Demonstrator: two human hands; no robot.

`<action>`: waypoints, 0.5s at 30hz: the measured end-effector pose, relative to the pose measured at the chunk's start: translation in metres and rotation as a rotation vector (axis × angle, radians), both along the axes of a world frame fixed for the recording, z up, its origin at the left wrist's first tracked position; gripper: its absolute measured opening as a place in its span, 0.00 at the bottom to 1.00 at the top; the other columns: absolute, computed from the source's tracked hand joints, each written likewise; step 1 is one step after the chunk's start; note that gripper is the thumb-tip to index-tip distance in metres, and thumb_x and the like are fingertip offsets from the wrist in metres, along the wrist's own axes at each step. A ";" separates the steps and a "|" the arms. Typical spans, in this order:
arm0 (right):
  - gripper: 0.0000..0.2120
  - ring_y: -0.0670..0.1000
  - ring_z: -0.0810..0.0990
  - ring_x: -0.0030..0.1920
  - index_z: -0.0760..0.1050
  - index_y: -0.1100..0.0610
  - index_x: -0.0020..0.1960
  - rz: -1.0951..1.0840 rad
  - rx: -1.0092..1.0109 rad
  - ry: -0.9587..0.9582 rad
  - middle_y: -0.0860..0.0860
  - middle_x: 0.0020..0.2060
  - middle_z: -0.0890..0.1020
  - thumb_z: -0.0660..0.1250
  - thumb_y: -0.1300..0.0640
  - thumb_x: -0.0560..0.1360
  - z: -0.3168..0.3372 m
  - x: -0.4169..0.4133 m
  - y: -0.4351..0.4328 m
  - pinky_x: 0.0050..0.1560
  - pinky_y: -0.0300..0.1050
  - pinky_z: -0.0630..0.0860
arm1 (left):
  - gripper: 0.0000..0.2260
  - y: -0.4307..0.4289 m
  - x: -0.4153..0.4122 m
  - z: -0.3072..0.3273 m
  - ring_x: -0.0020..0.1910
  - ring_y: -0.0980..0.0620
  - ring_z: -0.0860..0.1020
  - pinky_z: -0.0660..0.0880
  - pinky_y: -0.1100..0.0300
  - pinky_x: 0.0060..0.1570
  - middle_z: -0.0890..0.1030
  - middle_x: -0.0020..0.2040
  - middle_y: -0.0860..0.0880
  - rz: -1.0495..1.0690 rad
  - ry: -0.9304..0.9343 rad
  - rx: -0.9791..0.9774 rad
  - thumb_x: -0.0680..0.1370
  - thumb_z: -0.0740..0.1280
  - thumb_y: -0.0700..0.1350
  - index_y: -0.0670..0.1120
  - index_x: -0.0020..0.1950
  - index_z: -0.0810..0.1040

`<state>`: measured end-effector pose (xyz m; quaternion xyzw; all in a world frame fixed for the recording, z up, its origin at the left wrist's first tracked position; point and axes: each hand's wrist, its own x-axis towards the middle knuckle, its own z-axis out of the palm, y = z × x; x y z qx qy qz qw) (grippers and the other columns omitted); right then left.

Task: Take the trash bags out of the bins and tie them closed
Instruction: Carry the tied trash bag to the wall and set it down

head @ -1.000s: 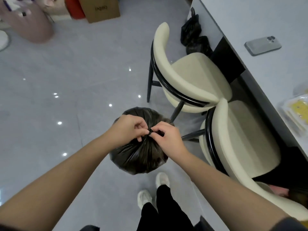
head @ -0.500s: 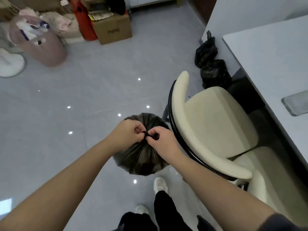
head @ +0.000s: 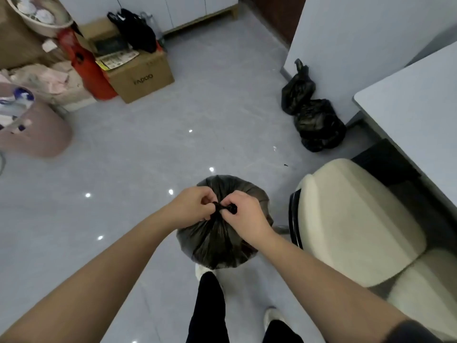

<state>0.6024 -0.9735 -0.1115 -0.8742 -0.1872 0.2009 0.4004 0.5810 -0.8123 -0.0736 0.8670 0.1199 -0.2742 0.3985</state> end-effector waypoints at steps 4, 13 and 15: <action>0.06 0.46 0.77 0.43 0.82 0.60 0.47 -0.092 0.017 0.007 0.52 0.44 0.81 0.71 0.62 0.71 -0.003 0.057 0.036 0.46 0.30 0.69 | 0.05 0.043 0.072 -0.005 0.31 0.59 0.79 0.79 0.62 0.39 0.81 0.33 0.52 -0.100 0.022 -0.058 0.73 0.67 0.38 0.48 0.41 0.77; 0.04 0.45 0.77 0.41 0.82 0.58 0.45 -0.311 0.051 0.022 0.51 0.43 0.82 0.73 0.60 0.70 -0.024 0.208 0.071 0.46 0.35 0.72 | 0.05 0.072 0.250 -0.029 0.33 0.54 0.81 0.79 0.60 0.38 0.81 0.35 0.48 -0.185 0.031 -0.071 0.76 0.66 0.40 0.47 0.41 0.77; 0.04 0.45 0.76 0.41 0.82 0.58 0.45 -0.349 0.051 0.040 0.49 0.41 0.81 0.73 0.60 0.70 -0.030 0.246 0.073 0.46 0.36 0.72 | 0.05 0.072 0.290 -0.034 0.33 0.55 0.80 0.79 0.61 0.39 0.81 0.34 0.49 -0.169 0.046 -0.072 0.76 0.65 0.40 0.47 0.42 0.77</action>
